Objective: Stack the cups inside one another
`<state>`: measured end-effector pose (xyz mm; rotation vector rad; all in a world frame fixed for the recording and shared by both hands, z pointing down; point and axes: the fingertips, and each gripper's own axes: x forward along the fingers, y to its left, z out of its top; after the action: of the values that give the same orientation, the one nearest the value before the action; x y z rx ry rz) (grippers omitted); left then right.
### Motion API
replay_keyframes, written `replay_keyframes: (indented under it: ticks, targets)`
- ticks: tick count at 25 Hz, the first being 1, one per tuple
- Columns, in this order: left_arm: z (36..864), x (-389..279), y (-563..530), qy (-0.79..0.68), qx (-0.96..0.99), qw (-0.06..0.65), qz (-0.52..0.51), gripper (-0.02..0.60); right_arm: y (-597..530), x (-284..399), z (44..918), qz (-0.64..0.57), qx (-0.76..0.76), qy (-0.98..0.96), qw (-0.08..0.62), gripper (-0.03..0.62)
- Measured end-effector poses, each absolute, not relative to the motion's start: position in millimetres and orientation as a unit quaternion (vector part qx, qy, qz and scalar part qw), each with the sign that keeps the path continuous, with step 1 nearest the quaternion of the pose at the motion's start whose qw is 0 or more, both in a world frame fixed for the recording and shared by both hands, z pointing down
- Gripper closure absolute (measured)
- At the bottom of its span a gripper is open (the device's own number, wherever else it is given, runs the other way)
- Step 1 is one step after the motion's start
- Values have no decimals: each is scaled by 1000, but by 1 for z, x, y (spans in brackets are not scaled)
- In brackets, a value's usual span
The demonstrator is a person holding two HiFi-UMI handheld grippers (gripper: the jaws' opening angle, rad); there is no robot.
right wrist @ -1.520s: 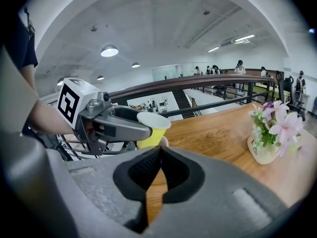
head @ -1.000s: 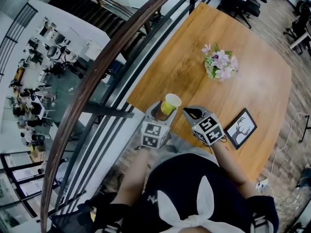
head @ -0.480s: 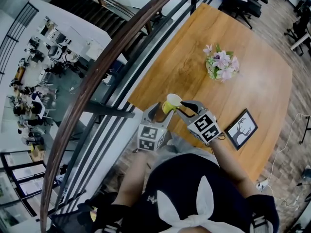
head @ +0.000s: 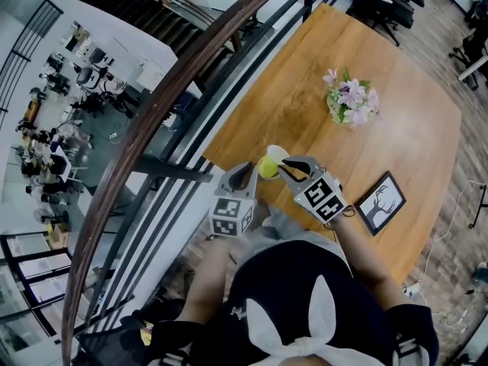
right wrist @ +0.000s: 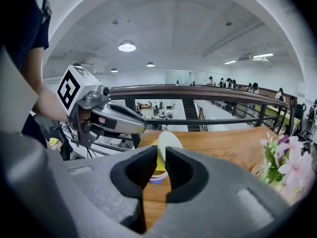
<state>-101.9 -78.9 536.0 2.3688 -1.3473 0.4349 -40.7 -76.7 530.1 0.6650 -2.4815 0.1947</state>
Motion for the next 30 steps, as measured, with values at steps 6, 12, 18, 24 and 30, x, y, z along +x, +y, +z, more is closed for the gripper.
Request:
replay_keyframes:
  ticks: [6, 12, 18, 24, 30]
  targets:
    - [537, -103, -78, -480, 841, 194, 155, 538, -76, -46, 520, 21, 242, -925, 293, 576]
    - [538, -109, -80, -488, 837, 195, 153, 538, -70, -51, 516, -61, 220, -911, 344, 576]
    - [538, -118, -80, -498, 831, 200, 149, 538, -58, -65, 532, -123, 173, -891, 401, 576]
    - [538, -123, -77, -503, 827, 203, 147, 538, -54, -71, 540, -109, 164, -889, 412, 521]
    - [535, -129, -73, -508, 825, 204, 142, 538, -63, -68, 520, -33, 203, -916, 345, 512]
